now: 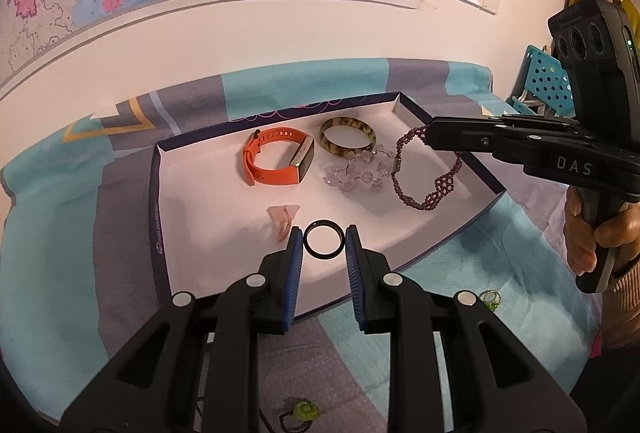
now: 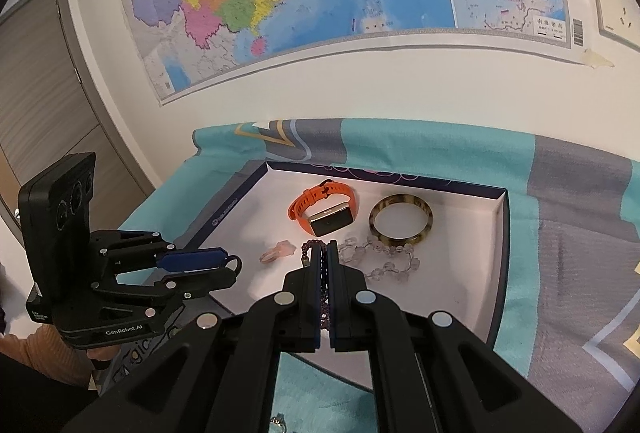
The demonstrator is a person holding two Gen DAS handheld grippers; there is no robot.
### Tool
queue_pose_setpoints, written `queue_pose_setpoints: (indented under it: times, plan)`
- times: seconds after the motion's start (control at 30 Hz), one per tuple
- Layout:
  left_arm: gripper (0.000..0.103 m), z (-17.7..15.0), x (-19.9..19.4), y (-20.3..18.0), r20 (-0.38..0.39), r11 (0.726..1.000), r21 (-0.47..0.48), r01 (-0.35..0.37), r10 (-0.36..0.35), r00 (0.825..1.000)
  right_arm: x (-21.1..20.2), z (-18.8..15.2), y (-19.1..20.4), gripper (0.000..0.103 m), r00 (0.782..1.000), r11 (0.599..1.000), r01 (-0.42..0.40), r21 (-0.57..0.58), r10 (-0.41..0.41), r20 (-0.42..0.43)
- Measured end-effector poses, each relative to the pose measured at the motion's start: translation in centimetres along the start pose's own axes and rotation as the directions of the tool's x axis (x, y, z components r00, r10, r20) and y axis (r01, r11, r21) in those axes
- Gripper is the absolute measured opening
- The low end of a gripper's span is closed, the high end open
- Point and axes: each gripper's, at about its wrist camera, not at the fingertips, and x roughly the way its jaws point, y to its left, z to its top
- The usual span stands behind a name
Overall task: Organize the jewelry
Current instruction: 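Carry the black ring over the tray while the right tool lowers the beaded bracelet into it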
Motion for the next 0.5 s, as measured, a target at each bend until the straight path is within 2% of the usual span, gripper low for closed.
queue_pose_setpoints:
  times: [0.5]
  plan:
    - [0.022,0.4,2.0,0.5,-0.036,1.000,-0.013,-0.022,0.021,0.999,2.2,0.3,-1.0,0.001,0.999,1.000,0.007,0.029,-0.006,-0.037]
